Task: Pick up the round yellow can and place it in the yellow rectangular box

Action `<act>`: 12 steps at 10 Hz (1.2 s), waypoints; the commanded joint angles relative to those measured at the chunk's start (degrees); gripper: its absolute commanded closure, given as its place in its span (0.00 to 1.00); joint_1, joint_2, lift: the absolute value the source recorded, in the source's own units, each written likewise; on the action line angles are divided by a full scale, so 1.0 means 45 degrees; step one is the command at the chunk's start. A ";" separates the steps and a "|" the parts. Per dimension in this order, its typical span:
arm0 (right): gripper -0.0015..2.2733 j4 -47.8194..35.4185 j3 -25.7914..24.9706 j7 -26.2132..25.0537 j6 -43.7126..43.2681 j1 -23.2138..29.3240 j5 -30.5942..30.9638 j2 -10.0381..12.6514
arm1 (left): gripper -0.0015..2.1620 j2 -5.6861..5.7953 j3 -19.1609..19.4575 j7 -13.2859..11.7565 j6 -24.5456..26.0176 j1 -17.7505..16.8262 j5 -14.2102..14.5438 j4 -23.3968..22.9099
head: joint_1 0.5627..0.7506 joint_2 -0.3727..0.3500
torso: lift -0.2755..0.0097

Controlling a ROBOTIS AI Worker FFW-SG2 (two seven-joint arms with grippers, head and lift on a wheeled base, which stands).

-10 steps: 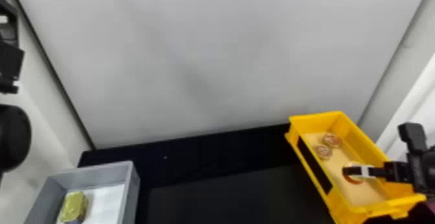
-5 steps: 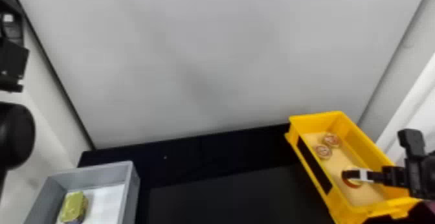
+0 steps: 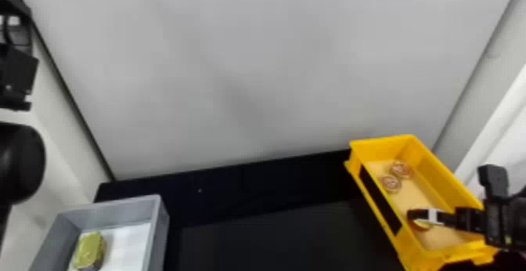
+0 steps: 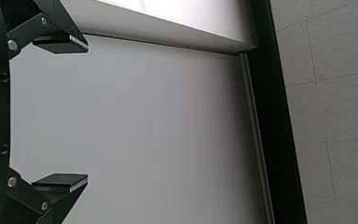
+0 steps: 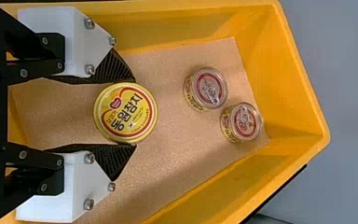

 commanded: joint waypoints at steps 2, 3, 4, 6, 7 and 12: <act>0.30 0.0336 0.0119 -0.0249 -0.0176 0.0018 -0.0451 -0.0037 | 0.13 0.0000 -0.0063 -0.0013 -0.0040 -0.0021 0.0000 0.0020 | 0.31 0.54 | 0.96; 0.30 0.0336 0.0138 -0.0347 -0.0196 0.0018 -0.0549 -0.0037 | 0.13 0.0000 -0.0063 -0.0033 -0.0060 -0.0021 0.0000 0.0020 | 0.31 0.54 | 0.96; 0.30 0.0336 0.0197 -0.0406 -0.0215 -0.0001 -0.0627 -0.0057 | 0.13 0.0000 -0.0082 -0.0033 -0.0060 -0.0021 0.0000 0.0020 | 0.31 0.54 | 0.96; 0.17 0.0141 0.0451 -0.0953 -0.0098 -0.0001 -0.1038 -0.0076 | 0.13 -0.0019 -0.0082 -0.0033 -0.0079 -0.0021 0.0000 0.0020 | 0.31 0.54 | 0.96; 0.01 0.0082 0.0607 -0.1070 -0.0118 -0.0079 -0.1096 -0.0096 | 0.13 -0.0019 -0.0082 -0.0033 -0.0079 -0.0021 0.0000 0.0020 | 0.31 0.54 | 0.96; 0.00 -0.2281 0.0705 -0.1324 0.0078 0.0409 -0.1272 -0.0115 | 0.13 -0.0039 -0.0004 -0.0052 -0.0079 0.0057 0.0000 -0.0019 | 0.31 0.54 | 0.96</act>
